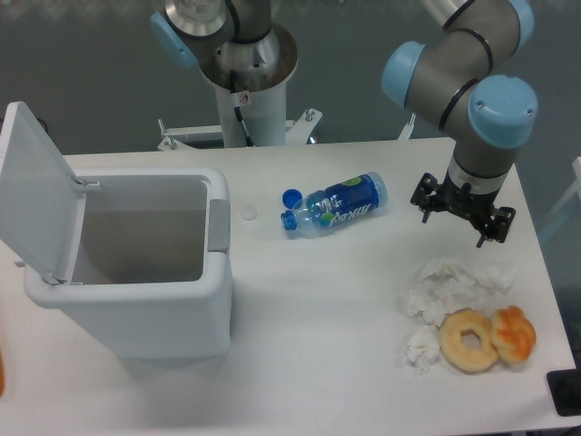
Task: Pick up the plastic bottle
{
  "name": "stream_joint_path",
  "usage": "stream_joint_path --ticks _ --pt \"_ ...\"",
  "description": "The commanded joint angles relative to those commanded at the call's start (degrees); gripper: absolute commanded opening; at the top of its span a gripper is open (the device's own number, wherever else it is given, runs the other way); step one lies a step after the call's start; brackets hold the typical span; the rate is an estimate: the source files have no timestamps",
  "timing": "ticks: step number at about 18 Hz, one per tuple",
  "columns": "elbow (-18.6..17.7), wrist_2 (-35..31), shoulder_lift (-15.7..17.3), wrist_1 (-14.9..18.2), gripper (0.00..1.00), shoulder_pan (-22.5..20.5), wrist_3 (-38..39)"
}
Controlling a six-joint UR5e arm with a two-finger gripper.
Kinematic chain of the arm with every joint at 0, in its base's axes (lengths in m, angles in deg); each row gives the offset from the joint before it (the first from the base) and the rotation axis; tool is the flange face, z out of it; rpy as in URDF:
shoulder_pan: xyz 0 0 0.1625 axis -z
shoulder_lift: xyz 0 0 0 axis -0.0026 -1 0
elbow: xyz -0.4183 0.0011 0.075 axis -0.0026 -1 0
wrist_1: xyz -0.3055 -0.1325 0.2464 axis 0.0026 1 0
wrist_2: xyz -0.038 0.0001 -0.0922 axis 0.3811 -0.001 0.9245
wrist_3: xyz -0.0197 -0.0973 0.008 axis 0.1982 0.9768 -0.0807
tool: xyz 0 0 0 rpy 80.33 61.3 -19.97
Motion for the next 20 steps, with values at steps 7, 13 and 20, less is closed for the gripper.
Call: stream_joint_path --ticks 7,13,20 --pt "-5.46 1.50 3.43 -0.54 1.00 3.77 -0.09" --pt "-9.05 4.13 3.60 -0.18 1.00 8.78 -0.17" --pt "-14.68 3.61 5.45 0.34 1.00 12.91 -2.28"
